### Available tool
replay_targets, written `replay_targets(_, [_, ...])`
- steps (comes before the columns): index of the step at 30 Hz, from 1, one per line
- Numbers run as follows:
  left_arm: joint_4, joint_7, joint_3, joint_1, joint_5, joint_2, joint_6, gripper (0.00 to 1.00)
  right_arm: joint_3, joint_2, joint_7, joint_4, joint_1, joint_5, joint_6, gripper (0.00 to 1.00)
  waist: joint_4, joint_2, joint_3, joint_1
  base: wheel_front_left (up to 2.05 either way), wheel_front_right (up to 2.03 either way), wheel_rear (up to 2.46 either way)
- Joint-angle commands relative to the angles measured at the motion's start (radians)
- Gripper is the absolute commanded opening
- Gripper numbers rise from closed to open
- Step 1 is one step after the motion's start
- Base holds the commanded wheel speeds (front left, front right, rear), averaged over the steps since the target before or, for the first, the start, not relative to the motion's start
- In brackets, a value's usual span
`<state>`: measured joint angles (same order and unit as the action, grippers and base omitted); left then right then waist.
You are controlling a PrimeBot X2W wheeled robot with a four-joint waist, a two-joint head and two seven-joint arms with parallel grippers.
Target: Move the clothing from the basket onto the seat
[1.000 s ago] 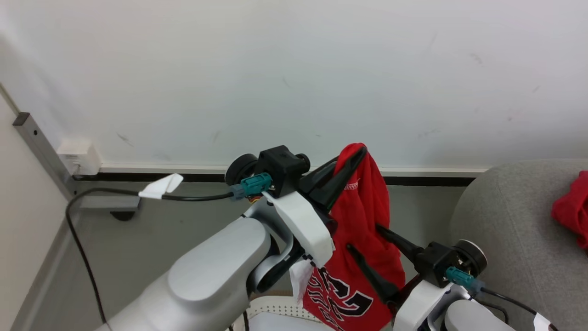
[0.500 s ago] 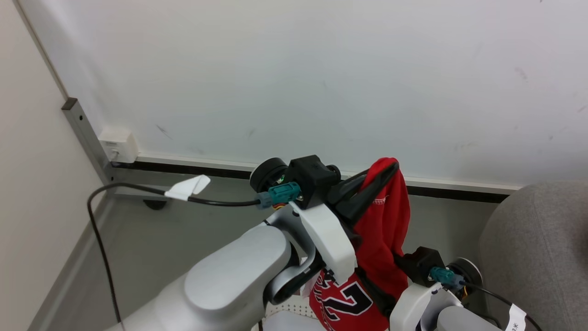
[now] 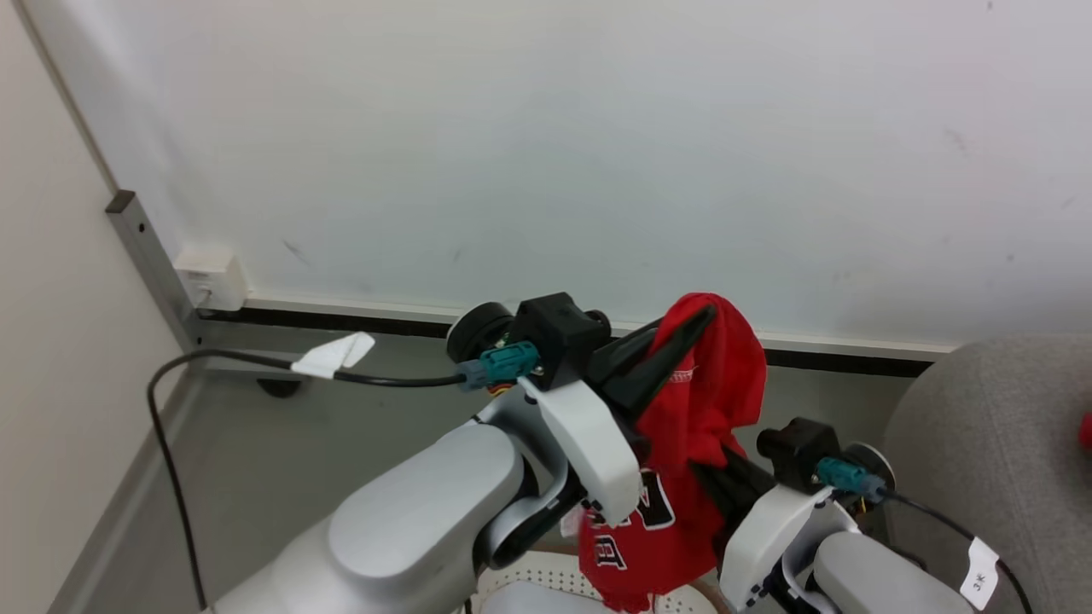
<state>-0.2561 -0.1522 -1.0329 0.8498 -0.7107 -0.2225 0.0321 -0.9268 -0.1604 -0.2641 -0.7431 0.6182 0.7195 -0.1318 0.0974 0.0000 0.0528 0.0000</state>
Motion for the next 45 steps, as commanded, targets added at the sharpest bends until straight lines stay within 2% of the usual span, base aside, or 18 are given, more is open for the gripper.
replay_targets(1, [-0.011,-0.011,0.008,-0.02,-0.009,-0.009,0.005,0.0,0.023,-0.011,0.0,0.025,0.0,-0.012,0.002,0.0,-0.012,0.0,-0.001,0.0,0.0,0.0,0.0])
replay_targets(3, [-0.024,-0.022,0.012,-0.031,-0.013,-0.017,0.012,0.0,0.055,-0.023,0.0,0.063,-0.018,-0.022,0.002,0.0,-0.025,0.0,-0.003,0.0,0.0,0.0,0.0])
replay_targets(4, [-0.031,-0.024,0.013,-0.041,-0.02,-0.018,0.014,0.04,0.073,-0.029,0.0,0.082,-0.028,-0.025,0.002,0.0,-0.031,0.0,-0.003,0.0,0.0,0.0,0.0])
replay_targets(6, [-0.045,-0.035,0.014,-0.055,-0.021,-0.025,0.019,0.17,0.117,-0.039,0.0,0.125,-0.046,-0.031,0.002,0.0,-0.044,0.0,-0.005,0.0,0.0,0.0,0.0])
replay_targets(8, [-0.053,-0.042,0.014,-0.072,-0.028,-0.028,0.021,0.35,0.172,-0.053,0.0,0.163,-0.065,-0.04,0.002,0.0,-0.056,0.0,-0.007,0.0,0.0,0.0,0.0])
replay_targets(9, [-0.055,-0.043,0.013,-0.079,-0.029,-0.03,0.024,0.49,0.202,-0.058,0.0,0.182,-0.075,-0.042,0.002,0.0,-0.064,0.0,-0.009,0.0,0.0,0.0,0.0])
replay_targets(10, [-0.057,-0.047,0.012,-0.086,-0.03,-0.031,0.025,0.83,0.239,-0.062,0.0,0.2,-0.086,-0.046,0.002,0.0,-0.071,0.0,-0.011,0.0,0.0,0.0,0.0])
replay_targets(11, [-0.058,-0.05,0.009,-0.093,-0.03,-0.032,0.026,1.0,0.273,-0.065,0.0,0.22,-0.095,-0.054,0.002,0.0,-0.08,0.0,-0.014,0.0,0.0,0.0,0.0])
replay_targets(16, [-0.042,-0.064,0.0,-0.128,-0.024,-0.034,0.029,1.0,0.423,-0.074,0.0,0.309,-0.137,-0.094,0.002,0.0,-0.135,0.0,-0.03,0.0,0.0,0.0,0.0])
replay_targets(19, [-0.033,-0.072,-0.007,-0.143,-0.013,-0.038,0.029,1.0,0.462,-0.084,0.0,0.345,-0.144,-0.111,0.002,0.0,-0.161,0.0,-0.038,0.0,0.0,0.0,0.0])
replay_targets(28, [0.005,-0.091,-0.019,-0.19,0.0,-0.062,0.041,1.0,0.63,-0.14,0.0,0.481,-0.18,-0.145,0.002,0.0,-0.311,0.0,-0.08,0.0,0.0,0.0,0.0])
replay_targets(38, [0.025,-0.111,-0.006,-0.232,0.049,-0.052,0.047,1.0,0.704,-0.185,0.0,0.618,-0.233,-0.153,0.002,0.0,-0.508,0.0,-0.117,0.0,0.0,0.0,0.0])
replay_targets(45, [0.012,-0.112,0.018,-0.263,0.085,-0.028,0.041,1.0,0.741,-0.185,0.0,0.657,-0.282,-0.161,0.002,0.0,-0.6,0.0,-0.12,0.0,0.0,0.0,0.0])
